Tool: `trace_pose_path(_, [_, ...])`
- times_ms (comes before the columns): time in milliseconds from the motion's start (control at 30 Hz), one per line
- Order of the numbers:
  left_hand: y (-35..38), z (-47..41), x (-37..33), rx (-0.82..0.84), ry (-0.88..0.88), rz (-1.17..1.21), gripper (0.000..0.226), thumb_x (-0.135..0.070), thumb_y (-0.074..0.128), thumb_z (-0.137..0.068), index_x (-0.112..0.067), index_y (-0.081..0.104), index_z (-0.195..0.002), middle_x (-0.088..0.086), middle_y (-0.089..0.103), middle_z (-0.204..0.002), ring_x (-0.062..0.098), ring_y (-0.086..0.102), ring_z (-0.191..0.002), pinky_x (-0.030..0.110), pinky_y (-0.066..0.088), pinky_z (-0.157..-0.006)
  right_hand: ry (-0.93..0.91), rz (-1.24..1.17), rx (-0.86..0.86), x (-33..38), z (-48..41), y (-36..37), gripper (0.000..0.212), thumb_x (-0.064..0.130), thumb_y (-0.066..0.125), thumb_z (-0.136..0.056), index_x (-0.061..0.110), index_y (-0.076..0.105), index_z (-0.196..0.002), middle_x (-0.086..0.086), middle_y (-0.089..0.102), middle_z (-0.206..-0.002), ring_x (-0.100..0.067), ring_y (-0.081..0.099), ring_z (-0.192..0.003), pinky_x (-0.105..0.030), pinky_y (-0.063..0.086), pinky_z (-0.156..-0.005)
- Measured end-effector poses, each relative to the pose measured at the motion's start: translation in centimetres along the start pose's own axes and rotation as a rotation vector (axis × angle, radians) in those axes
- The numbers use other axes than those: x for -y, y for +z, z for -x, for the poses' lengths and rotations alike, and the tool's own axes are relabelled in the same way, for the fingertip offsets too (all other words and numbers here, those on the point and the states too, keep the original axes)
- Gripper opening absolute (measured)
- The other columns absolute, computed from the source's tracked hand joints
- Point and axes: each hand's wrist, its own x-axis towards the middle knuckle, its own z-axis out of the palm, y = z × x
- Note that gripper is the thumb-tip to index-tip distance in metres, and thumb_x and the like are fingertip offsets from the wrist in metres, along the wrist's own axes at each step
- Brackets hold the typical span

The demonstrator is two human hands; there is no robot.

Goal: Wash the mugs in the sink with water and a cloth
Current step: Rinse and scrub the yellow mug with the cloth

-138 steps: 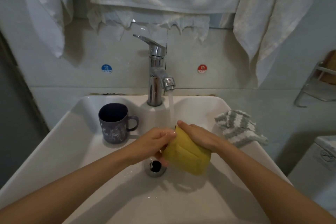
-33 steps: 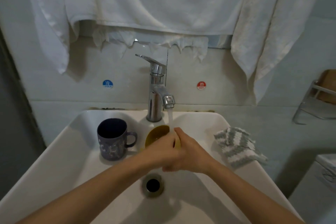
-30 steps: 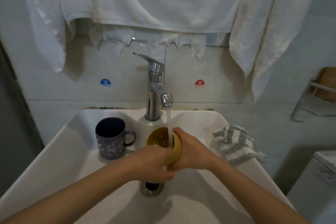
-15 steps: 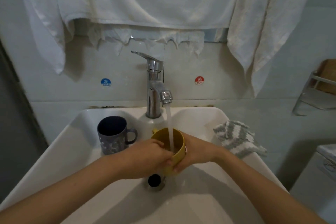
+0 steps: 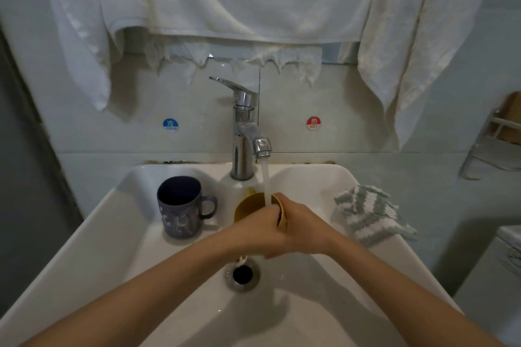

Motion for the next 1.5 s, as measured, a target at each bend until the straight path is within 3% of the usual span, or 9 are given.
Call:
trace_pose_path(200, [-1.0,2.0,3.0,0.136,0.058,-0.796,0.044,-0.028,0.057,-0.089,-0.023,0.041,-0.130,0.002,0.059,-0.113,0.021,0.058,-0.097,0.034,0.051,-0.088,0.023,0.026,0.006,-0.2,-0.1,0.0,0.084,0.028,0.090,-0.055,0.025,0.041,-0.123,0.009,0.055,-0.111,-0.009,0.053,-0.095,-0.018,0.041,-0.076])
trace_pose_path(367, [-0.7,0.3,1.9,0.171,0.086,-0.084,0.022,-0.026,0.053,-0.092,-0.009,0.059,-0.104,0.012,0.061,-0.100,0.014,0.055,-0.084,0.024,0.048,-0.082,0.021,0.062,0.023,0.1,0.0,0.4,0.081,0.029,0.085,-0.063,0.021,0.039,-0.129,0.008,0.051,-0.116,-0.015,0.053,-0.106,-0.023,0.044,-0.087])
trace_pose_path(500, [-0.8,-1.1,1.0,-0.135,-0.121,0.522,0.026,-0.031,0.052,-0.094,-0.006,0.056,-0.101,0.011,0.060,-0.105,0.023,0.055,-0.100,0.027,0.044,-0.088,0.079,0.112,-0.022,0.9,0.0,1.4,0.090,0.039,0.084,-0.063,0.024,0.039,-0.139,0.008,0.052,-0.128,-0.013,0.052,-0.117,-0.021,0.041,-0.094])
trace_pose_path(667, [0.4,0.1,1.3,-0.101,0.014,-0.143,0.034,-0.032,0.035,-0.100,-0.009,0.059,-0.096,0.007,0.062,-0.096,0.019,0.058,-0.089,0.031,0.047,-0.086,0.040,0.073,-0.075,0.6,-0.1,1.1,0.089,0.044,0.088,-0.052,0.029,0.039,-0.125,0.013,0.052,-0.115,-0.011,0.055,-0.105,-0.028,0.049,-0.090])
trace_pose_path(1067, [-2.5,2.6,4.0,0.071,0.224,-0.803,0.028,-0.033,0.036,-0.099,-0.023,0.048,-0.123,0.001,0.062,-0.106,0.016,0.061,-0.089,0.033,0.053,-0.083,-0.004,-0.004,-0.113,-1.0,-0.7,-0.7,0.083,0.037,0.088,-0.056,0.020,0.038,-0.121,0.006,0.043,-0.118,-0.009,0.044,-0.109,-0.023,0.045,-0.090])
trace_pose_path(1233, [-2.8,2.7,4.9,0.142,0.390,-0.997,0.043,-0.021,0.043,-0.098,-0.025,0.033,-0.140,0.003,0.048,-0.134,0.021,0.047,-0.121,0.031,0.041,-0.103,-0.122,0.145,-0.062,-0.4,-0.5,-0.2,0.121,0.047,0.087,-0.054,0.029,0.011,-0.147,0.008,0.017,-0.151,-0.005,0.017,-0.136,-0.026,0.022,-0.113])
trace_pose_path(1300, [-2.5,2.8,4.7,0.144,0.401,-1.079,0.045,-0.017,0.046,-0.096,-0.024,0.031,-0.138,0.005,0.055,-0.125,0.023,0.051,-0.117,0.031,0.039,-0.102,-0.153,0.094,0.013,-0.3,-0.4,0.0,0.106,0.040,0.089,-0.054,0.031,0.030,-0.141,0.008,0.041,-0.141,-0.008,0.041,-0.126,-0.028,0.037,-0.107])
trace_pose_path(1400, [-2.2,2.9,3.3,0.193,0.279,-1.048,0.031,-0.014,0.045,-0.096,-0.014,0.045,-0.127,0.009,0.059,-0.113,0.023,0.056,-0.104,0.028,0.042,-0.093,-0.125,0.051,-0.004,-0.2,-0.3,0.3,0.089,0.031,0.091,-0.054,0.024,0.044,-0.130,0.005,0.060,-0.121,-0.010,0.057,-0.105,-0.027,0.050,-0.091])
trace_pose_path(1500, [-1.8,1.6,1.4,0.332,0.040,-0.409,0.017,-0.012,0.048,-0.094,-0.011,0.054,-0.110,0.005,0.059,-0.101,0.019,0.056,-0.093,0.026,0.047,-0.084,-0.109,0.054,-0.023,-0.1,-0.3,0.4,0.087,0.029,0.089,-0.056,0.019,0.045,-0.130,0.000,0.063,-0.115,-0.018,0.060,-0.099,-0.033,0.052,-0.086])
